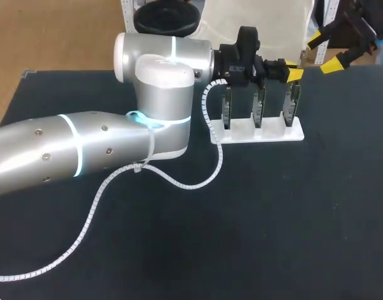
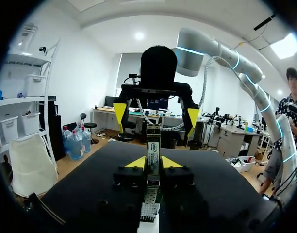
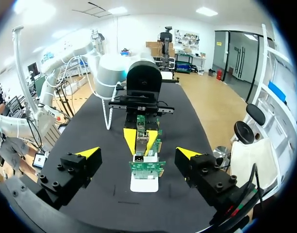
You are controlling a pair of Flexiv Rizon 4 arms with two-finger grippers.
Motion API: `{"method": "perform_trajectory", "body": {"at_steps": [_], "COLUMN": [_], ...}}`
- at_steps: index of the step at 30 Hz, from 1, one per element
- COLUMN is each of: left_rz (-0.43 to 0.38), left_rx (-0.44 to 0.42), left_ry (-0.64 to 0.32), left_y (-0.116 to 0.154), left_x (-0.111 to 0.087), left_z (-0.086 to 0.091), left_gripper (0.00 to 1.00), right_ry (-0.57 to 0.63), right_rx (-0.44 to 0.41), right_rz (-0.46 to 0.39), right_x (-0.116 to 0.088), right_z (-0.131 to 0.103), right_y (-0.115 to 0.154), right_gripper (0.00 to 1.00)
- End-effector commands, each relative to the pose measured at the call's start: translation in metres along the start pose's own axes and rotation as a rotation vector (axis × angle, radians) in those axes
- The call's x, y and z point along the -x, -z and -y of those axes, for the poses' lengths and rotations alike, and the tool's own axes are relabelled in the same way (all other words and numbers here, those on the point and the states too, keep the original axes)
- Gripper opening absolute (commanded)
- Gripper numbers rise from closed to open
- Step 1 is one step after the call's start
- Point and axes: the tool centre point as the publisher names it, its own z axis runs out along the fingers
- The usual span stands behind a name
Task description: Pick up the optical module with the left hand, and insert it into the network port with the right hand.
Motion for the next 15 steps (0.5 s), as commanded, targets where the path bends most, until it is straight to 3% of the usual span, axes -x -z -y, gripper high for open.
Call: {"method": "perform_trajectory", "body": {"at_steps": [1, 15], "left_rz": [0.005, 0.005], "left_rx": [0.000, 0.000], "left_ry": [-0.002, -0.002], "left_y": [-0.001, -0.001], "left_x": [-0.001, -0.001], "left_z": [-0.001, -0.001], "left_gripper": [0.00, 0.00], "right_ry": [0.006, 0.024], "right_rx": [0.005, 0.016], "right_rz": [0.007, 0.023], "right_x": [0.002, 0.012], "right_z": [0.003, 0.008], "right_y": [-0.001, -0.012], "right_gripper": [1.00, 1.00]}}
